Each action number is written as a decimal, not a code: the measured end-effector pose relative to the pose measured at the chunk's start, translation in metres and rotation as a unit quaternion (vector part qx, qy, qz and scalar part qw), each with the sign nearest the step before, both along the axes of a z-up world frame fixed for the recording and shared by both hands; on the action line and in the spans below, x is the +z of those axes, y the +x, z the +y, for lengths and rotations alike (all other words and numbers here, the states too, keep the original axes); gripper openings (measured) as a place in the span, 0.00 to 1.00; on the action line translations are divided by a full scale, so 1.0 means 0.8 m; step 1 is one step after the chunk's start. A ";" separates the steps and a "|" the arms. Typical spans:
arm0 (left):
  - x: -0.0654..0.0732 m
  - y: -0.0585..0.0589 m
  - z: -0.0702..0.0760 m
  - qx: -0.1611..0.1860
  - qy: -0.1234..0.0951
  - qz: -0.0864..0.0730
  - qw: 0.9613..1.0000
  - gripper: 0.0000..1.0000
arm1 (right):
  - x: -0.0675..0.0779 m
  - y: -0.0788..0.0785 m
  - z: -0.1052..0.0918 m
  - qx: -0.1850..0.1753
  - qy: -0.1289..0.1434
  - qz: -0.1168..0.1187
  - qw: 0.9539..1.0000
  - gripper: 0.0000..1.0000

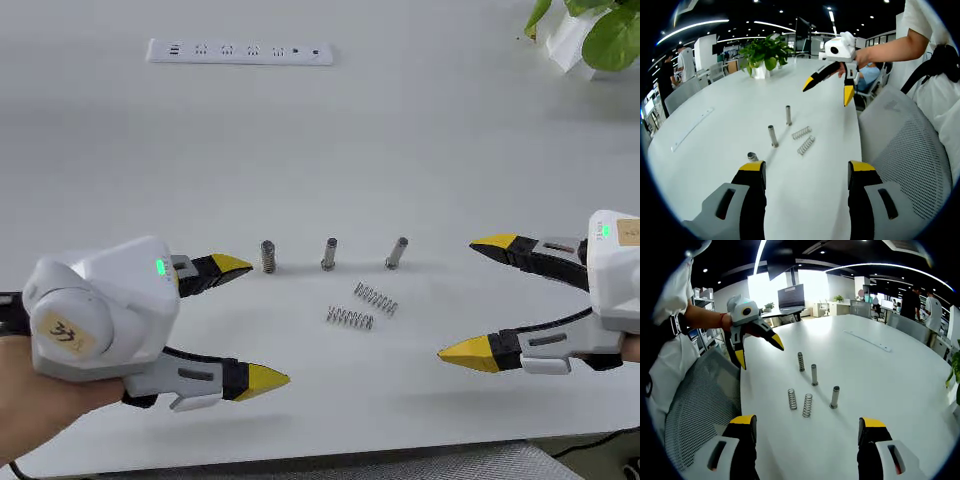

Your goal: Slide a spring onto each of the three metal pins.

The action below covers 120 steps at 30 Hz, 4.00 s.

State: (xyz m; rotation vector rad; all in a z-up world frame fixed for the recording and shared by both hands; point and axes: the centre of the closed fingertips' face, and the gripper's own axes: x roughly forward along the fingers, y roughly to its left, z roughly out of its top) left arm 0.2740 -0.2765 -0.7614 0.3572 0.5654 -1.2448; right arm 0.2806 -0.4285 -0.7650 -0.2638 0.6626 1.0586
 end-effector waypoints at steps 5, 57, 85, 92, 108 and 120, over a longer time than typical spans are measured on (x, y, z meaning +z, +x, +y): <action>-0.018 0.004 -0.023 -0.028 0.026 -0.003 0.999 0.50 | -0.002 -0.004 -0.005 -0.012 0.005 0.001 1.000 0.82; -0.100 0.019 -0.077 -0.089 0.145 -0.011 0.985 0.07 | -0.012 -0.015 -0.025 -0.042 0.015 0.008 0.999 0.82; -0.099 0.015 -0.074 -0.074 0.127 0.008 0.989 0.07 | -0.016 -0.017 -0.017 -0.030 0.009 0.011 0.999 0.82; -0.095 0.013 -0.074 -0.072 0.121 0.009 0.990 0.07 | -0.015 -0.017 -0.012 -0.027 0.011 0.012 1.000 0.81; -0.076 0.003 -0.081 -0.064 0.082 0.026 0.994 0.07 | -0.012 -0.021 -0.009 -0.023 0.010 0.015 1.000 0.78; -0.031 -0.003 -0.078 -0.046 0.027 0.017 0.998 0.07 | 0.025 -0.026 0.029 0.020 0.025 0.001 0.999 0.64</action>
